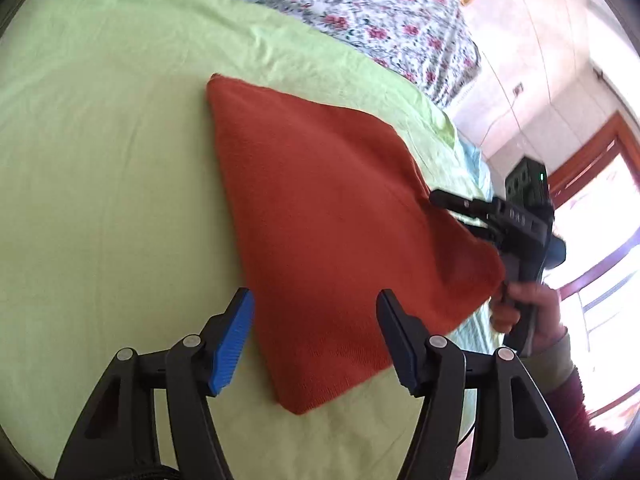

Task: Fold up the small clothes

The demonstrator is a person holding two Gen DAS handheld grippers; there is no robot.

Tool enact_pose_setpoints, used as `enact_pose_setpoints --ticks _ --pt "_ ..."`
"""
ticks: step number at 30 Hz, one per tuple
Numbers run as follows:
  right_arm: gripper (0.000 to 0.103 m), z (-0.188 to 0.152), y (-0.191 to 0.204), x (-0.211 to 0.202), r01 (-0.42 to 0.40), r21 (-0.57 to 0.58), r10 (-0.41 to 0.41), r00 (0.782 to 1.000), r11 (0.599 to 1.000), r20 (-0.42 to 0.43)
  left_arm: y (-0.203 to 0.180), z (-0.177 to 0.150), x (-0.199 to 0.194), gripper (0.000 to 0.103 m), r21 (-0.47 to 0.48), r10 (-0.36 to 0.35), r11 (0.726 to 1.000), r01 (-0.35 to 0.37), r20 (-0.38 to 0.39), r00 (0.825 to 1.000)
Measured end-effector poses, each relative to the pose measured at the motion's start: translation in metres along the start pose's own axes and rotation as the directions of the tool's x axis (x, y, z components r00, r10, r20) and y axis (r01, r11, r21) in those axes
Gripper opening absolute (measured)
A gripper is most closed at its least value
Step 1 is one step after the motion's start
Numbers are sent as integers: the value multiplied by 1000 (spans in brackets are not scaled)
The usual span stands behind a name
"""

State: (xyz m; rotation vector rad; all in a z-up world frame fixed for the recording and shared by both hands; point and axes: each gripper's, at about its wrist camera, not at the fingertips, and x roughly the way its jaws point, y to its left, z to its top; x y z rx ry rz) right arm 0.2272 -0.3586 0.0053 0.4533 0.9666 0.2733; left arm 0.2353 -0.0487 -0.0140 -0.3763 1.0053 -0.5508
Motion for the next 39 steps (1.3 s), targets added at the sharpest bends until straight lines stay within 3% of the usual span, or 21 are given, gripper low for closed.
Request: enact_pose_setpoints --ticks 13,15,17,19,21,25,29,33,39 --pt "76 1 -9 18 -31 9 32 998 999 -50 30 32 51 70 -132 -55 990 42 -93 994" --pt "68 1 -10 23 -44 8 44 997 999 -62 31 36 59 68 -134 -66 989 54 -86 994" --pt "45 0 -12 27 -81 27 83 994 996 -76 31 39 66 57 -121 -66 991 56 -83 994" --pt "37 -3 -12 29 -102 45 105 992 994 -76 33 41 69 34 -130 -96 988 85 -81 992" --pt "32 -6 -6 26 -92 29 94 994 995 -63 33 41 64 24 -121 -106 988 98 -63 992" --pt "27 -12 16 14 -83 8 83 996 997 -26 30 39 37 21 -70 -94 993 92 -21 995" --pt "24 -15 51 17 -143 -31 143 990 989 -16 38 40 -6 21 -28 -55 998 56 27 998" --pt "23 -20 97 42 -213 -74 211 977 974 -30 63 45 -55 21 -15 20 1000 -18 80 997" --pt "23 -28 152 94 -333 -49 330 943 942 -49 113 51 -119 21 -9 124 992 -124 141 982"
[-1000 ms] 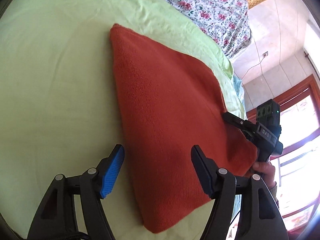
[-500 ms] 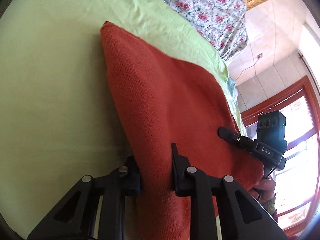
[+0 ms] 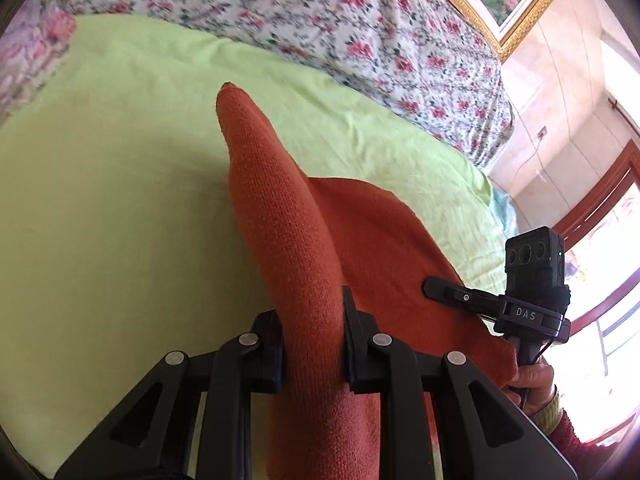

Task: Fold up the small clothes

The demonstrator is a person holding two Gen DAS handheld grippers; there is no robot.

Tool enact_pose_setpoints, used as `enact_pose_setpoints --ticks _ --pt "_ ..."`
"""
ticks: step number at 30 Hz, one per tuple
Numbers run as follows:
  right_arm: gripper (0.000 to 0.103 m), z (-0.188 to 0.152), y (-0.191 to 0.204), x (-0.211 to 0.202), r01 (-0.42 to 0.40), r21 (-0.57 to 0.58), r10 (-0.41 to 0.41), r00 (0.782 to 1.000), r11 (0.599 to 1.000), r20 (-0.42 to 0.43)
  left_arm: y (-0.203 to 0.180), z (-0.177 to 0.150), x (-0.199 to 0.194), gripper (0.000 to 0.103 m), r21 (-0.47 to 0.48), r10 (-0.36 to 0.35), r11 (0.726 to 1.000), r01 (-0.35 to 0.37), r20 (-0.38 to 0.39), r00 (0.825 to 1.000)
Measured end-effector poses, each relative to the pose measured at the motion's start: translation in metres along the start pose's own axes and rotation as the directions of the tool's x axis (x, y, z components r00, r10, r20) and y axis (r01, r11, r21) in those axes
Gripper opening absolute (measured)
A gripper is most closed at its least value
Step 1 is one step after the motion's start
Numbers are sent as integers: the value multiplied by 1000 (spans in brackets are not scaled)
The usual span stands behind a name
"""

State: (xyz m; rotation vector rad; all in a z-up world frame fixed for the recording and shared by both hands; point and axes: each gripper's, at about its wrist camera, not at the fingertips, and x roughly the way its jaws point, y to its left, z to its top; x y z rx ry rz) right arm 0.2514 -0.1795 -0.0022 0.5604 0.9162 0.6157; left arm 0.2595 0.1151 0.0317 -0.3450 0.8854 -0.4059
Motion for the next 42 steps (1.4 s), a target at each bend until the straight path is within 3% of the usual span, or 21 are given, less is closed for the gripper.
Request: enact_pose_setpoints --ticks 5,10,16,21,28,34,42 --pt "23 -7 12 48 -19 19 20 999 1000 -29 51 -11 -6 21 -13 64 998 -64 -21 998" --pt "23 -13 3 62 42 22 -41 998 999 -54 77 -28 9 24 -75 55 995 -58 -32 998" --pt "26 -15 2 62 99 1 -99 993 995 -65 61 -35 11 36 -13 154 988 -155 -24 988" --pt "33 -19 4 51 145 20 -144 988 989 -58 45 -45 -3 40 23 222 975 -222 -14 975" --pt "34 -37 32 0 217 -17 -216 975 976 44 22 -103 -58 52 98 313 943 -317 55 948" --pt "34 -66 53 -22 200 -27 -198 979 979 58 11 -152 -70 52 189 340 922 -339 29 940" --pt "34 -89 57 -2 213 -41 -213 977 976 -9 10 -158 -51 52 237 410 881 -409 46 911"
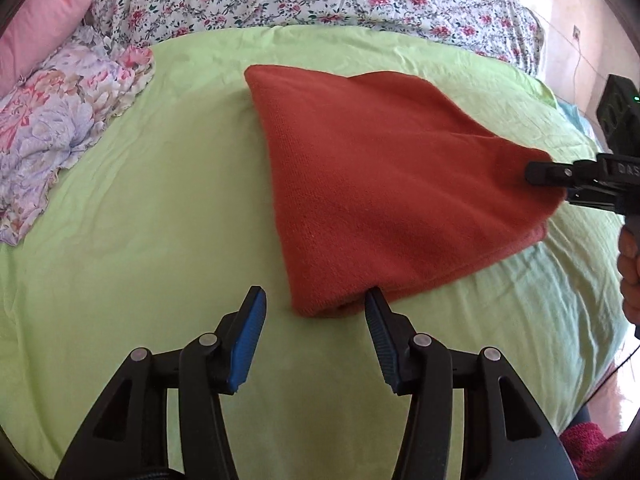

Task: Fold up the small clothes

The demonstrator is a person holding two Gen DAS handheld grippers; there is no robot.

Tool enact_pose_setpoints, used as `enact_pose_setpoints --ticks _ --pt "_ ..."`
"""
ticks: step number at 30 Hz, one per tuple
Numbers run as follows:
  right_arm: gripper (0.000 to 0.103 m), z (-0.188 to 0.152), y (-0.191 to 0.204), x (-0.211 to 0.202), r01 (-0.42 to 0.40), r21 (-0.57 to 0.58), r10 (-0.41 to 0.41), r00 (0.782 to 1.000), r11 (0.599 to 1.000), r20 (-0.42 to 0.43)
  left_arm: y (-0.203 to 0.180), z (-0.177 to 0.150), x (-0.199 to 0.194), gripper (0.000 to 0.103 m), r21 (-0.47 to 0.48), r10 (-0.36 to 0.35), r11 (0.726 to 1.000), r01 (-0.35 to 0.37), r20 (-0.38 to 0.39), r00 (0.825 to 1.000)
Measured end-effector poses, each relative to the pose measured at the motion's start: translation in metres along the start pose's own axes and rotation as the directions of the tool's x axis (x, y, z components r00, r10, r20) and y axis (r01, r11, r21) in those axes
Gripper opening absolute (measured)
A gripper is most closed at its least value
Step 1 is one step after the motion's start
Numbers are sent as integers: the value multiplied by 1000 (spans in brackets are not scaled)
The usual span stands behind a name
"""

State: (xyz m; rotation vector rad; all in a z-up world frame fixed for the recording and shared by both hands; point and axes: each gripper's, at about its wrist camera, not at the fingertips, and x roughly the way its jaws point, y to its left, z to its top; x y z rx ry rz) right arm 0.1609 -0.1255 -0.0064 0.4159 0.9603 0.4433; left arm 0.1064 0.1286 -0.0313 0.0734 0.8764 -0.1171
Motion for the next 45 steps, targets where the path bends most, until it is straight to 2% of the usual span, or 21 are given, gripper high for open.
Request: enact_pose_setpoints --ticks 1,2,3,4,6,7,11,12,15,16,18,20,22,25,29,31,32,35,39,43,45 --pt "34 -2 2 1 2 -5 -2 1000 1000 -1 1 0 5 51 -8 25 1000 -25 -10 1000" --pt "27 -3 4 2 5 -13 -5 1000 1000 0 5 1 10 50 -25 41 999 -42 -20 999" --pt "19 -4 4 2 6 -19 -6 1000 1000 0 9 2 12 45 -53 42 998 -43 -25 999" --pt "5 -4 5 3 6 -22 -6 1000 1000 -3 16 3 11 36 -102 14 995 -16 -22 1000" --pt "5 -3 8 2 7 -26 -7 1000 1000 1 27 3 4 27 -186 -15 982 17 12 1000" --pt "5 0 10 -4 1 -29 0 1000 1000 23 28 2 2 26 -207 -1 978 6 26 1000" --pt "4 8 23 -42 -108 -55 115 983 993 143 24 -2 4 18 -229 21 973 -16 18 1000" --pt "4 7 25 -47 -109 -72 119 981 991 151 22 -3 4 15 -228 23 973 -19 18 1000" --pt "4 -7 20 -40 -4 -109 17 993 994 118 20 -2 5 13 -222 27 975 -24 9 1000" --pt "4 -15 9 -31 38 -95 -29 996 995 90 19 -2 7 13 -220 23 975 -22 1 1000" --pt "4 -27 -17 -14 65 -28 -64 997 997 46 20 -1 11 13 -209 21 978 -23 -10 1000" --pt "4 -37 -39 -1 56 51 -58 998 997 25 21 -1 12 13 -204 19 979 -22 -17 1000" --pt "4 -37 -46 0 28 96 -31 999 995 31 24 0 15 14 -208 9 978 -15 -30 999" --pt "5 -29 -35 1 48 53 -48 999 997 -8 25 -1 11 17 -171 -1 985 -8 -51 999" --pt "7 -23 -34 -14 49 75 -49 999 996 -6 33 -7 -5 16 -140 27 989 -37 -74 997" --pt "9 -16 -33 -23 43 81 -44 999 996 17 40 -4 -22 16 -148 -17 989 11 -40 999" --pt "14 -10 -32 -25 43 83 -46 999 996 28 42 2 -31 16 -155 -44 987 42 -10 999" --pt "17 14 -25 -26 61 70 -67 994 996 84 42 33 -46 16 -143 -102 983 113 85 991" --pt "17 56 -7 -13 18 54 -25 992 998 122 34 84 -30 17 -115 -176 975 192 133 975" --pt "17 84 11 19 -12 20 10 997 1000 83 32 130 16 21 -129 -264 953 274 91 960" --pt "17 90 12 35 1 6 -1 999 1000 51 36 148 46 22 -150 -252 955 256 45 967"
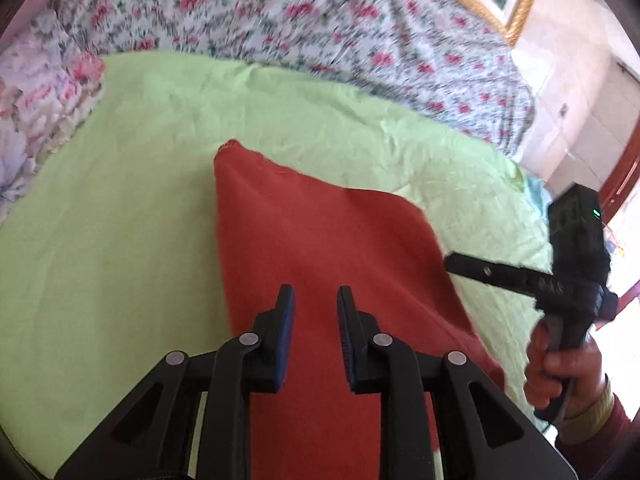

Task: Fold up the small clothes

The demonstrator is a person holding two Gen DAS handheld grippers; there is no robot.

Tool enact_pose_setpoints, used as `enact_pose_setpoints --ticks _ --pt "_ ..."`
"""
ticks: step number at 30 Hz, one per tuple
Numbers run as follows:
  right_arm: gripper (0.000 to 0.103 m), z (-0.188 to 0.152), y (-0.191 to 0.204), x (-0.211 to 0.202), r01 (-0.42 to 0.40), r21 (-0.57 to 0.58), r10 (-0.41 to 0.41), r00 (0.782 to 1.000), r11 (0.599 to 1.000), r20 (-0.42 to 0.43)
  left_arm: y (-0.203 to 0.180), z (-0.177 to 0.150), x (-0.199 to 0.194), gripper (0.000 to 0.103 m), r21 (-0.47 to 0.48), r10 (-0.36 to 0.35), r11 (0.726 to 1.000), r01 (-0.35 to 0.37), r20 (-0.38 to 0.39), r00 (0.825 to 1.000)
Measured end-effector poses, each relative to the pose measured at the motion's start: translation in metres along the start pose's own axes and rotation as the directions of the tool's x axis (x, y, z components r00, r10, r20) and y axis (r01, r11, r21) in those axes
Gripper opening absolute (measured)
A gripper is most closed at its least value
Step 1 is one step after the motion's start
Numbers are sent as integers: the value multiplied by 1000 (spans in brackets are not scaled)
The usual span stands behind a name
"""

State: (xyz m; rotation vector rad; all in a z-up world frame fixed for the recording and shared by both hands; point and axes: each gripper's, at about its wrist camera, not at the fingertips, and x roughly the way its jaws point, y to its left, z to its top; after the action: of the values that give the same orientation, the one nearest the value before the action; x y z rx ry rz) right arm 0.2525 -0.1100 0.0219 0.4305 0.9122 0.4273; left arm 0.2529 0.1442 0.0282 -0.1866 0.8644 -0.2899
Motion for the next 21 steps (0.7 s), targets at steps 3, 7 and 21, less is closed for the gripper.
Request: enact_pose_setpoints --ticks 3,7,21 --pt "17 3 -14 24 88 -5 -88 995 996 -43 13 11 41 20 -11 47 999 -48 -71 996" --pt "0 1 -44 45 127 32 -125 990 991 -67 20 9 72 18 -9 73 997 -75 -112 991" --pt "4 -32 -11 -18 68 8 -68 998 998 -6 -17 -58 -17 20 59 -13 998 15 -31 999"
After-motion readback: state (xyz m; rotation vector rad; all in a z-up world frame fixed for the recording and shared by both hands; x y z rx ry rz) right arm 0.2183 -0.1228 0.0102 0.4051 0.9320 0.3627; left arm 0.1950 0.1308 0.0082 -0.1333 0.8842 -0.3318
